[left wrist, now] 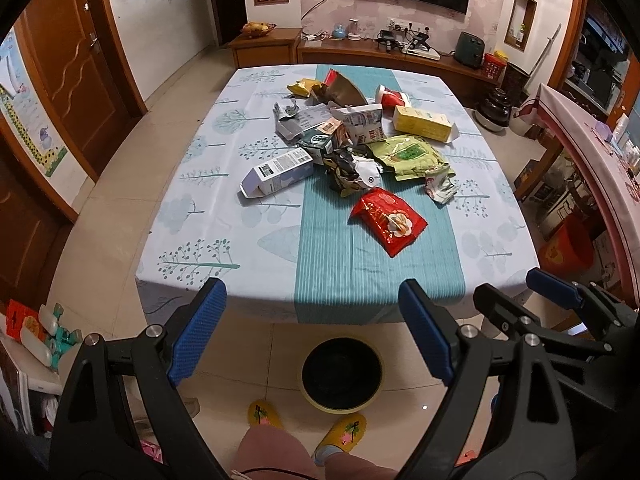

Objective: Collect trash

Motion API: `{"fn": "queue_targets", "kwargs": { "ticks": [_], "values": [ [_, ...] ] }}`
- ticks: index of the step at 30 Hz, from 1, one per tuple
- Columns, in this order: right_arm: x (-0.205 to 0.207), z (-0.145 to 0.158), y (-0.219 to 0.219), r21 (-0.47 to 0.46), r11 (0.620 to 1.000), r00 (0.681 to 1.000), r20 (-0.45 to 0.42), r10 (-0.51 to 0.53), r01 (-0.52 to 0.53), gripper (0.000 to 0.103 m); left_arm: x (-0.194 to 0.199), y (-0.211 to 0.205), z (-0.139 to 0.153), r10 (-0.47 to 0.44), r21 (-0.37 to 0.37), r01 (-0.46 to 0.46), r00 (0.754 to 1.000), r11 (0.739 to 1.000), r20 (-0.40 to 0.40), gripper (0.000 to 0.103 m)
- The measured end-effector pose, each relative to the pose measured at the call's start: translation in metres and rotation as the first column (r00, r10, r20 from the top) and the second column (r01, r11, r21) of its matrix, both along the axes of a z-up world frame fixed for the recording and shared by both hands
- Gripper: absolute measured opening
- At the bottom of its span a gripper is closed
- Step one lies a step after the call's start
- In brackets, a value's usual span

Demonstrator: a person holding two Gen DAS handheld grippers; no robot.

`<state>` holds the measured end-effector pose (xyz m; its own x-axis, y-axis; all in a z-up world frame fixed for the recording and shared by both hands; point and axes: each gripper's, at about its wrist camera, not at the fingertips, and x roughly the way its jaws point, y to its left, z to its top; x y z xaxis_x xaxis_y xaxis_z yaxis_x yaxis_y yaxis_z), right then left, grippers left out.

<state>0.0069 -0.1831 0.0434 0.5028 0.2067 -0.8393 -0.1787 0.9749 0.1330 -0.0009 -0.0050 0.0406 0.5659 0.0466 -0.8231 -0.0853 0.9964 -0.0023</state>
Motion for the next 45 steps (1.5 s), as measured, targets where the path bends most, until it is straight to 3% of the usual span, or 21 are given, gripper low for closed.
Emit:
{"fn": "queue_targets", "kwargs": {
  "ticks": [11,19,24,28,38,45],
  "values": [
    [0.029,-0.009,0.014,0.031,1.0,1.0,-0.029,0.005,-0.004,0.072,0.033,0.017,-0.007,-0.016,0.005,0.016,0.999,1.0,-0.028,0.086],
    [0.084,-0.032,0.023,0.043,0.997,0.994,-0.091,-0.054,0.058,0.072,0.103,0.055,-0.024,-0.092,0.008,0.093,0.992,0.996,-0.085,0.086],
    [0.123,-0.064,0.038,-0.032,0.999,0.994,-0.112,-0.014,0.011,0.073,0.149,0.074,-0.045,-0.156,0.051,0.163,0.979,0.985,-0.131,0.086],
    [0.15,-0.094,0.046,-0.078,0.997,0.989,-0.146,0.003,-0.015,0.084,0.186,0.09,-0.067,-0.195,0.047,0.207,0.964,0.977,-0.181,0.086],
    [0.204,-0.153,0.056,-0.16,0.987,0.975,-0.221,-0.03,-0.006,0.085,0.263,0.101,-0.125,-0.293,-0.03,0.3,0.9,0.953,-0.323,0.086],
    [0.218,-0.167,0.064,-0.197,0.98,0.97,-0.237,-0.048,0.001,0.085,0.293,0.089,-0.16,-0.361,-0.059,0.37,0.839,0.927,-0.407,0.086]
  ]
}}
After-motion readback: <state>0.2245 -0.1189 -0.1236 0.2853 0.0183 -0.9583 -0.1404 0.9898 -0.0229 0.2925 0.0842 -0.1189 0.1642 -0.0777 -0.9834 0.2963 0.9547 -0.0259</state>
